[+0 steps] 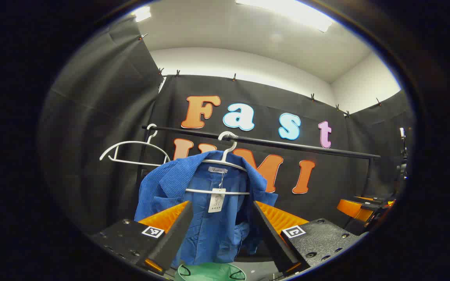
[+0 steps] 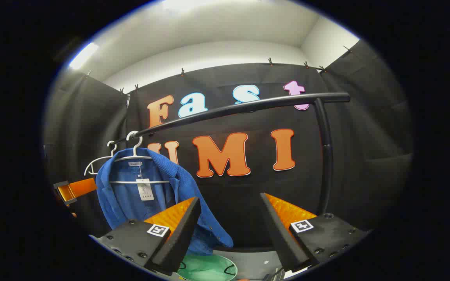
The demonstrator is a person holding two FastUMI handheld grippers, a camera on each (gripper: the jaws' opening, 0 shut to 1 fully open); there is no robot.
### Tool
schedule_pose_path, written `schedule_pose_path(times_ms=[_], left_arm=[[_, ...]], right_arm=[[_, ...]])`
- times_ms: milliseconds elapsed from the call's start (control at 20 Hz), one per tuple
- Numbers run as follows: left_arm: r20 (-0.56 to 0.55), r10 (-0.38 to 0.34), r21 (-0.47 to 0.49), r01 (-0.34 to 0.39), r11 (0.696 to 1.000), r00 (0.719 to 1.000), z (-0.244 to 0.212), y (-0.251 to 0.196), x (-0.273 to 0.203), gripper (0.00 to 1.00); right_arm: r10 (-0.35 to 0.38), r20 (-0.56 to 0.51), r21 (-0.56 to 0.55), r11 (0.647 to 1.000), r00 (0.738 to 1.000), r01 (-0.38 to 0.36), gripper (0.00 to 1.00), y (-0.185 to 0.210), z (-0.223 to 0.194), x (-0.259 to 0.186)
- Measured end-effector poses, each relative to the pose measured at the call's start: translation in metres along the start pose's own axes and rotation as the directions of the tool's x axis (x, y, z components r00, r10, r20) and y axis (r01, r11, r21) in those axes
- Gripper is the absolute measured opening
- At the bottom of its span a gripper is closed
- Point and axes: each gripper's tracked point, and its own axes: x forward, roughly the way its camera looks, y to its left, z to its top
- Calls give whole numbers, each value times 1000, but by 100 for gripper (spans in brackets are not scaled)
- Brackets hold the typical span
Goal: Grasp the clothes on the hanger with both hands and then place them into the laundry hamper below.
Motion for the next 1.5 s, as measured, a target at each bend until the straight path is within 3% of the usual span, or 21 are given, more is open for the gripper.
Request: schedule_pose_path(times_ms=[50, 150, 250, 800, 1100, 1150, 1200, 1250, 1350, 1500], left_arm=[[-1, -3, -1, 3, 1000, 1000, 1, -1, 1, 95], [6, -14, -10, 14, 1000, 1000, 3, -4, 0, 92], [10, -13, -15, 13, 1000, 1000, 4, -2, 0, 95], [-4, 11, -10, -11, 1000, 1000, 1, 1, -3, 92], [-17, 36, -10, -36, 999, 999, -4, 3, -7, 95], [-18, 39, -8, -39, 999, 999, -4, 2, -6, 92], [-18, 37, -7, -37, 999, 999, -5, 0, -7, 95], [-15, 28, -7, -29, 1000, 999, -5, -3, -8, 92], [-10, 25, -6, -25, 1000, 1000, -6, -3, -9, 95], [-22, 69, 4, -69, 998, 997, -12, 12, -8, 95]], right_arm=[[1, 0, 4, 1000, 1000, -1, 98, 2, -1, 0], [14, -11, 12, 1000, 1000, -14, 98, 6, -5, 3], [18, -16, 13, 1000, 1000, -18, 98, 7, -7, 4], [22, -19, 15, 1000, 1000, -21, 98, 6, -10, 1], [32, -28, 24, 999, 999, -31, 98, 1, -15, 0], [37, -31, 29, 999, 999, -36, 98, 2, -16, 2], [40, -33, 33, 999, 999, -39, 98, 2, -16, 2], [43, -34, 34, 999, 998, -42, 98, 1, -17, 3], [46, -30, 33, 998, 998, -45, 98, 0, -16, 3], [48, -41, 33, 998, 998, -47, 100, 2, -21, 7]])
